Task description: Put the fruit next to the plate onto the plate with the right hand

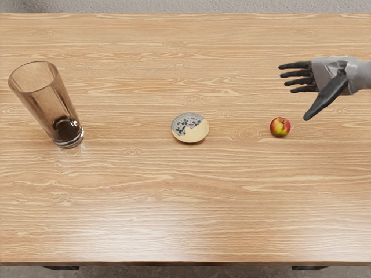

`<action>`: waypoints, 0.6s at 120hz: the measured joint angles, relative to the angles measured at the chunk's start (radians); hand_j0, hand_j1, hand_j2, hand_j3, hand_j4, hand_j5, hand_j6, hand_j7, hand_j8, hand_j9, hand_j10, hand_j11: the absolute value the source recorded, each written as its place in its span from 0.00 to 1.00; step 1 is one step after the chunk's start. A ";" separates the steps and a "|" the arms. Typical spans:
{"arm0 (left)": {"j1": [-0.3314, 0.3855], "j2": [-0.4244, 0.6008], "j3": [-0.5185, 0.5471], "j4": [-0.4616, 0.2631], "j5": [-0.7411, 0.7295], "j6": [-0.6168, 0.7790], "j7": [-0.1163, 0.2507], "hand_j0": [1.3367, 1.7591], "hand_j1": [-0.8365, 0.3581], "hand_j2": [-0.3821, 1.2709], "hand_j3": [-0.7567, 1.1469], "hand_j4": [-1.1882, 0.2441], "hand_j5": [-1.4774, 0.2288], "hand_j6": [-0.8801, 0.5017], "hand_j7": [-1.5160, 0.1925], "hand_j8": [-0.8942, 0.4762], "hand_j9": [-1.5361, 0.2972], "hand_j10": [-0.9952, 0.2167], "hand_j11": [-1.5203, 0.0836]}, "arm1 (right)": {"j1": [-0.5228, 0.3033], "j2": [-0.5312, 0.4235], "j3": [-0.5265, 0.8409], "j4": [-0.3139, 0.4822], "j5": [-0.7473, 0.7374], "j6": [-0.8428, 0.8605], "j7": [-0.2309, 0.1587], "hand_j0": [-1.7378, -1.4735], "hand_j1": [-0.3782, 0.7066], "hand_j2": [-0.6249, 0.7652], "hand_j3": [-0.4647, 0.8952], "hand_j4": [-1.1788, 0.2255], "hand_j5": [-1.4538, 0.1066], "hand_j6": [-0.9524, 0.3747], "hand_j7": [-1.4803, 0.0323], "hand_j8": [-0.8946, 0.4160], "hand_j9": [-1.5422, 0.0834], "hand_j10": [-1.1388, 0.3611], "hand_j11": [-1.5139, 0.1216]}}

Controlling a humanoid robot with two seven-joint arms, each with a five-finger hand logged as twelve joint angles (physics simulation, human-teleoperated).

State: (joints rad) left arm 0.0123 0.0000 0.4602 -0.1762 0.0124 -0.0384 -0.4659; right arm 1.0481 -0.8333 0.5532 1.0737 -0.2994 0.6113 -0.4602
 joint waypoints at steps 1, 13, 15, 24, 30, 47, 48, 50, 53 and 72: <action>0.000 0.000 0.000 0.000 0.000 0.000 0.000 0.76 0.75 0.26 0.40 0.66 0.68 0.46 0.70 0.48 0.67 0.62 0.75 | 0.000 -0.002 0.000 0.005 -0.001 0.000 0.000 0.30 0.07 0.44 0.34 0.81 0.90 0.69 0.94 0.65 0.92 0.73 0.89; 0.000 0.000 0.000 0.000 0.000 0.000 0.000 0.76 0.75 0.26 0.40 0.66 0.68 0.46 0.70 0.48 0.67 0.62 0.75 | 0.003 -0.016 -0.001 0.038 -0.009 0.000 -0.011 0.30 0.07 0.44 0.34 0.81 0.90 0.69 0.94 0.65 0.92 0.73 0.89; 0.000 0.000 0.000 0.000 0.000 0.000 0.000 0.76 0.75 0.26 0.40 0.66 0.68 0.46 0.70 0.48 0.67 0.62 0.75 | 0.003 -0.019 -0.002 0.035 -0.009 0.000 -0.013 0.30 0.07 0.44 0.34 0.81 0.90 0.69 0.94 0.65 0.92 0.73 0.89; 0.000 0.000 0.000 0.000 0.000 0.000 0.000 0.76 0.75 0.26 0.40 0.66 0.68 0.46 0.70 0.48 0.67 0.62 0.75 | 0.007 -0.024 -0.002 0.034 -0.012 0.000 -0.034 0.30 0.07 0.44 0.34 0.81 0.90 0.69 0.95 0.65 0.92 0.73 0.90; 0.000 0.000 0.000 0.000 0.000 0.000 0.000 0.76 0.75 0.26 0.40 0.66 0.68 0.46 0.70 0.48 0.67 0.62 0.75 | 0.018 -0.027 0.001 0.032 -0.021 0.000 -0.049 0.30 0.07 0.44 0.34 0.81 0.90 0.69 0.95 0.65 0.92 0.73 0.89; 0.000 0.000 0.000 0.000 0.000 0.000 0.000 0.76 0.75 0.26 0.40 0.66 0.68 0.46 0.70 0.48 0.67 0.62 0.75 | 0.058 -0.001 -0.008 0.135 -0.326 -0.017 -0.116 0.30 0.11 0.44 0.34 0.78 0.87 0.66 0.91 0.62 0.89 0.71 0.87; 0.000 0.000 0.000 0.000 0.000 0.000 0.000 0.76 0.75 0.26 0.40 0.66 0.68 0.46 0.70 0.48 0.67 0.62 0.75 | 0.059 0.003 -0.009 0.144 -0.344 -0.020 -0.118 0.30 0.11 0.44 0.34 0.78 0.87 0.66 0.91 0.62 0.89 0.71 0.87; 0.000 0.000 0.000 0.000 0.000 0.000 0.000 0.76 0.75 0.26 0.40 0.66 0.68 0.46 0.70 0.48 0.67 0.62 0.75 | 0.060 0.012 -0.010 0.160 -0.375 -0.028 -0.123 0.30 0.11 0.44 0.34 0.78 0.87 0.66 0.91 0.62 0.89 0.71 0.86; 0.000 0.000 0.000 0.000 0.000 0.000 0.000 0.76 0.75 0.26 0.40 0.66 0.68 0.46 0.70 0.48 0.67 0.62 0.75 | 0.059 0.022 -0.013 0.184 -0.413 -0.052 -0.129 0.30 0.11 0.44 0.34 0.78 0.87 0.66 0.91 0.62 0.89 0.71 0.86; 0.000 0.000 0.000 0.000 0.000 0.000 0.000 0.76 0.75 0.26 0.40 0.66 0.68 0.46 0.70 0.48 0.67 0.62 0.75 | -0.006 0.114 -0.051 0.285 -0.637 -0.331 -0.146 0.30 0.10 0.44 0.34 0.79 0.87 0.66 0.92 0.63 0.89 0.71 0.87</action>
State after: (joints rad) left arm 0.0123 0.0000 0.4601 -0.1763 0.0123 -0.0384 -0.4657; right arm 1.0416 -0.7192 0.5024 1.3583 -0.9361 0.2805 -0.6061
